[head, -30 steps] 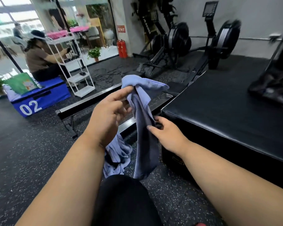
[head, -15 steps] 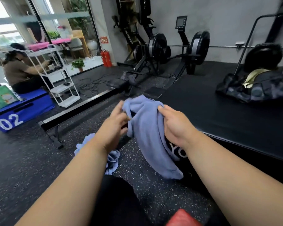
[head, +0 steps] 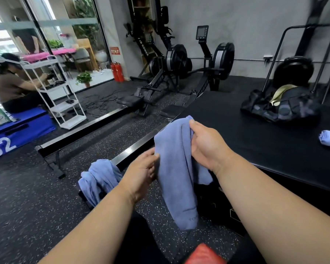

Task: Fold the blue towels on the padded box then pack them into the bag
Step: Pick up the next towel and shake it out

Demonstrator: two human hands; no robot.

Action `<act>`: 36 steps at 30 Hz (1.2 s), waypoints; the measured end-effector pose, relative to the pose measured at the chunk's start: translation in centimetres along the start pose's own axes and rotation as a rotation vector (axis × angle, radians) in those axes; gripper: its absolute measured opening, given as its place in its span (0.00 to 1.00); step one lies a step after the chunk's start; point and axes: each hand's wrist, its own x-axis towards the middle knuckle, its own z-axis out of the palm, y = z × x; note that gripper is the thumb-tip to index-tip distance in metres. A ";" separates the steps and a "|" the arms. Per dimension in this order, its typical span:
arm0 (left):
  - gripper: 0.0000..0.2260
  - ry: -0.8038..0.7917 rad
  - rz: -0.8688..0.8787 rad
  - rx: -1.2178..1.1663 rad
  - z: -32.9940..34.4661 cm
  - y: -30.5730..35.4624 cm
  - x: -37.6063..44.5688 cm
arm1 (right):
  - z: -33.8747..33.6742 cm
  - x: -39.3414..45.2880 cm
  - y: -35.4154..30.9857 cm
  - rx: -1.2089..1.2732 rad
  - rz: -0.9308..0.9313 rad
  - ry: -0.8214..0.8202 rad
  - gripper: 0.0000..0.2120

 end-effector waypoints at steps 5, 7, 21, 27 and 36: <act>0.17 -0.019 0.031 -0.181 -1.2 2.0 0.7 | -1.3 -0.1 -0.4 -0.042 0.011 0.007 0.17; 0.13 -0.020 -0.018 -0.302 -0.9 2.9 0.4 | -1.3 -0.2 -0.5 -0.027 0.020 -0.001 0.17; 0.13 -0.094 -0.143 -0.484 0.3 2.9 -0.4 | 0.3 -1.6 0.3 0.196 0.134 -0.181 0.25; 0.26 -0.182 -0.204 -0.466 0.8 3.0 -1.8 | 0.7 -1.6 0.9 0.200 0.147 -0.176 0.26; 0.28 -0.135 -0.180 -0.465 -0.7 3.0 -1.4 | 0.2 -1.7 1.0 0.177 0.120 -0.091 0.18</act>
